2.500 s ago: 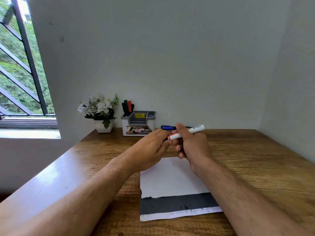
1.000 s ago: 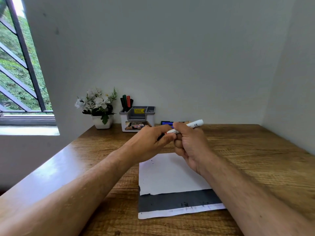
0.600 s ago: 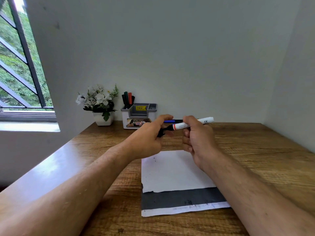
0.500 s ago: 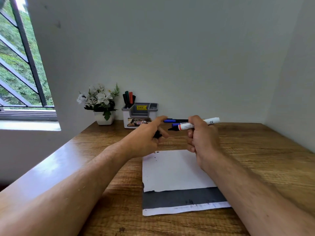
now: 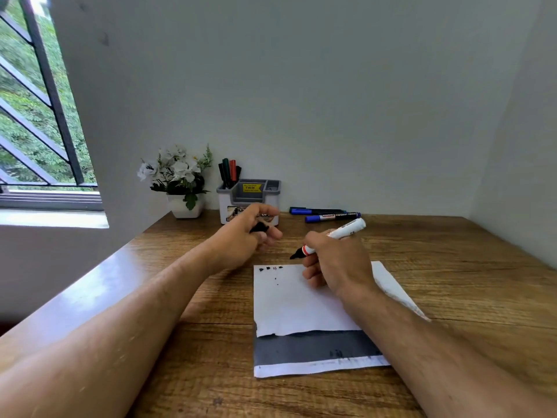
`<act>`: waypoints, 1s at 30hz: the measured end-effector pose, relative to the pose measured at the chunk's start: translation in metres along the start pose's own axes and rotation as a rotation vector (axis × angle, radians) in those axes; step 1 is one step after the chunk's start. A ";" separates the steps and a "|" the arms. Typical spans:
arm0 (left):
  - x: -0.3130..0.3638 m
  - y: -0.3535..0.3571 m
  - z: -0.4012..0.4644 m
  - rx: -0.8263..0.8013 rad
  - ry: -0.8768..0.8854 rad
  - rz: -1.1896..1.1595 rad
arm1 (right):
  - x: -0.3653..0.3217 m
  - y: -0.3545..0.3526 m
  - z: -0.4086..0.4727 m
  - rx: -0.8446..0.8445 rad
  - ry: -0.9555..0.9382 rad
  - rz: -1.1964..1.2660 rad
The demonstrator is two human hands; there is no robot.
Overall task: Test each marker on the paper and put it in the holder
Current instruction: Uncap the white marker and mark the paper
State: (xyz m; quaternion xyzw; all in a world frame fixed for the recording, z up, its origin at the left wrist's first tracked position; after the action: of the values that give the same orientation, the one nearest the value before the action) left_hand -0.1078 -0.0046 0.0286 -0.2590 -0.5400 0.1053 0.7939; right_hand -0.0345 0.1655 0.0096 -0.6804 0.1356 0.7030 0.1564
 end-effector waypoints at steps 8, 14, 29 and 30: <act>-0.011 0.011 -0.005 -0.166 -0.119 0.125 | 0.002 0.002 0.001 -0.007 -0.044 -0.142; -0.010 0.020 -0.006 -0.243 -0.096 0.158 | -0.002 0.002 0.002 -0.001 -0.127 -0.233; -0.010 0.026 -0.006 -0.299 -0.106 0.172 | -0.001 0.003 0.006 0.028 -0.192 -0.346; -0.010 0.026 -0.006 -0.299 -0.105 0.174 | -0.001 0.003 0.006 0.029 -0.191 -0.347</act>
State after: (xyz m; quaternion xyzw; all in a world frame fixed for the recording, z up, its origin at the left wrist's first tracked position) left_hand -0.1033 0.0116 0.0052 -0.4142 -0.5657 0.1054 0.7052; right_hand -0.0413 0.1648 0.0109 -0.6214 0.0108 0.7248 0.2973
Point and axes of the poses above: each hand's wrist, its own z-axis towards the middle knuckle, its own y-axis out of the palm, x = y × z, the point moved 10 cm from there along z, towards the middle knuckle, and after that the axes turned 5 degrees about x, right-handed, at the moved point
